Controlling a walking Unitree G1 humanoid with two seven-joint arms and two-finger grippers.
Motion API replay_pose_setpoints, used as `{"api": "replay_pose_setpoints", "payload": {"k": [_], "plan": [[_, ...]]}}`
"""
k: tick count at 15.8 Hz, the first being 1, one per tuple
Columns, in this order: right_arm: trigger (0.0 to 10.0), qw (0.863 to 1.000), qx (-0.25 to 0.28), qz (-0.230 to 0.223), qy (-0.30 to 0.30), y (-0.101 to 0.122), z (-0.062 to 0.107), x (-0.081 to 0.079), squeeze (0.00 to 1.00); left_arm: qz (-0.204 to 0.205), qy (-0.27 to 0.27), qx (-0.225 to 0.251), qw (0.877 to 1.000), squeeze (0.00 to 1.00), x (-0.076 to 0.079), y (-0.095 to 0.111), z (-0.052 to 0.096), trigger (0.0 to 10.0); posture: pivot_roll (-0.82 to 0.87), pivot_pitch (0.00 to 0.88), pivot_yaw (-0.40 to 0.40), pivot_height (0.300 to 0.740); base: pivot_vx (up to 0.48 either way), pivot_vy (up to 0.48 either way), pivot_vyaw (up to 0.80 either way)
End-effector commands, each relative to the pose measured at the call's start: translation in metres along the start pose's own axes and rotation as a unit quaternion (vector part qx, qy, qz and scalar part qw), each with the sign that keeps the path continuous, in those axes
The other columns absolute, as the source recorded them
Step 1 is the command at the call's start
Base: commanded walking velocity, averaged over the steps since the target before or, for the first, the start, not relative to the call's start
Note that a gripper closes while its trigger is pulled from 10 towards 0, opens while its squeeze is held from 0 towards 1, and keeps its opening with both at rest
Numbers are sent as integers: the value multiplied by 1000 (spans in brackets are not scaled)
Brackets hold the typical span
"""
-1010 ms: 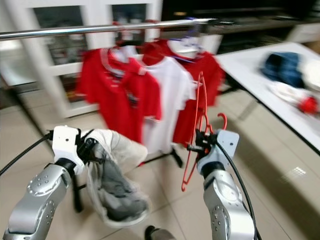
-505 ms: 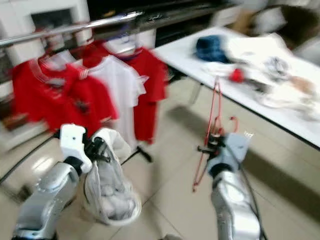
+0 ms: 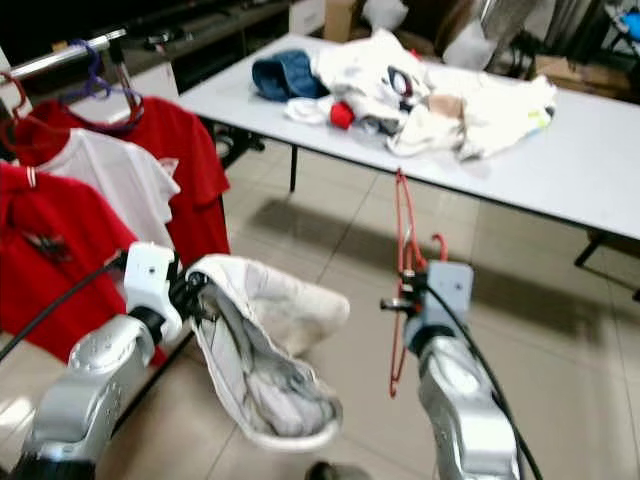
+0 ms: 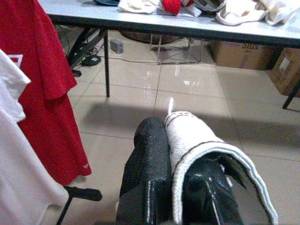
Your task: Hang hanger
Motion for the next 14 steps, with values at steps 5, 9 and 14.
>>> {"api": "replay_pose_setpoints", "payload": {"k": [5,9,14], "plan": [[10000,1000,5,-2,19,8,-3,-8,0,-8,22,20,1000,0,-8,14,0,10000,-26,0,-17,740,0,-331,0],[10000,1000,3,-13,21,8,-7,-9,0,-5,20,18,1000,0,-9,15,-3,10000,-25,0,-19,740,0,-322,0],[10000,1000,4,-11,9,6,-11,-5,0,-12,15,13,1000,0,-6,12,-8,10000,-29,0,-8,740,0,-164,0]]}}
Point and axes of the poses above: a point about 5 cm out from each wrist's last joint towards the gripper, its own z axis pointing back from the gripper into the wrist, its own y axis along the axis of the wrist's last joint, x = y × z, the point moved 4 cm from there along -z, pointing out of the wrist towards the gripper, and after that the axes turned 14 degrees about -z, right-handed, at the moved point
